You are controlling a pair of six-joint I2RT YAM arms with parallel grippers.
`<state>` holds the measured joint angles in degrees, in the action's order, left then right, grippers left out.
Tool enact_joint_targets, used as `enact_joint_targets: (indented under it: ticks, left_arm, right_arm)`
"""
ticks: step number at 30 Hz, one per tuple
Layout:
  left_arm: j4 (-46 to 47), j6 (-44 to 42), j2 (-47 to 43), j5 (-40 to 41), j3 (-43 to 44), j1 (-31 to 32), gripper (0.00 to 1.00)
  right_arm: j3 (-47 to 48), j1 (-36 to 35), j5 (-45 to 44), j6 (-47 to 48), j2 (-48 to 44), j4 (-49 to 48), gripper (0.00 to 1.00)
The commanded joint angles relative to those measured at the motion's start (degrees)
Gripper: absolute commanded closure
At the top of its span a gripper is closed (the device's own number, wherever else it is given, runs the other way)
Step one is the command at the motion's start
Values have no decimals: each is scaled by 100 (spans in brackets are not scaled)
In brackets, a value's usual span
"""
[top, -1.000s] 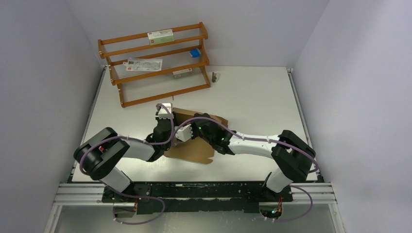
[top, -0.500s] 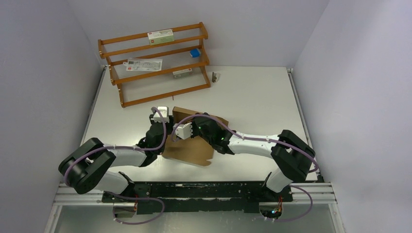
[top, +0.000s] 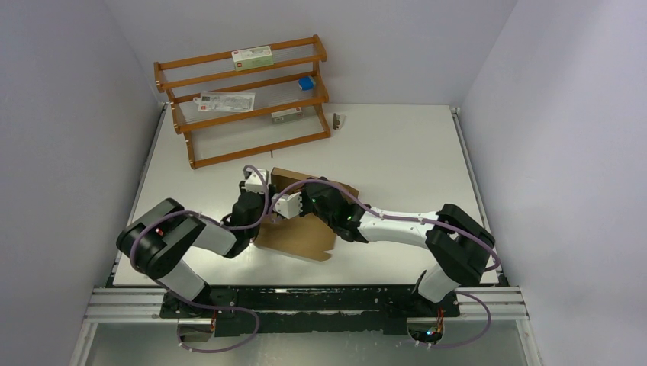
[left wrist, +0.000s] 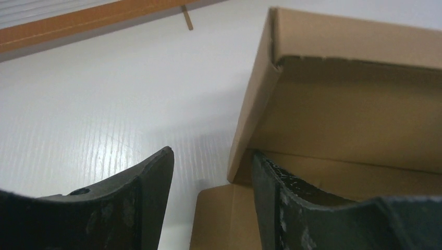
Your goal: Fold the paper box
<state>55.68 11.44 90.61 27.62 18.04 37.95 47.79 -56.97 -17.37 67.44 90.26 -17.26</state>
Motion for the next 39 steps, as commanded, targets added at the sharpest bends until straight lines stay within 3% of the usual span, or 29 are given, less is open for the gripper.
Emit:
enact_joint_targets:
  ticks: [1,6,15,23,32,39]
  left_arm:
    - [963,271,164,-632,56,-288,39]
    - [1406,489,346,-1322,54,-713,39]
    - [1282,375,659,-1534,414,-790,41]
    - [1178,296,760,-1328,536,-783,53]
    - [560,-173,468,-513,497,-546,55]
    - [295,-165,380,494,610,-253,75]
  right_arm:
    - [-77,-33,162,-208,86,416,100]
    - [-55,-33,172,-222,130,390,100]
    - [-29,-33,213,-196,144,362,100]
    - [17,-29,273,-183,148,371,100]
    - [-10,-33,303,-216,139,285,100]
    - [-14,-33,287,-214,135,259,100]
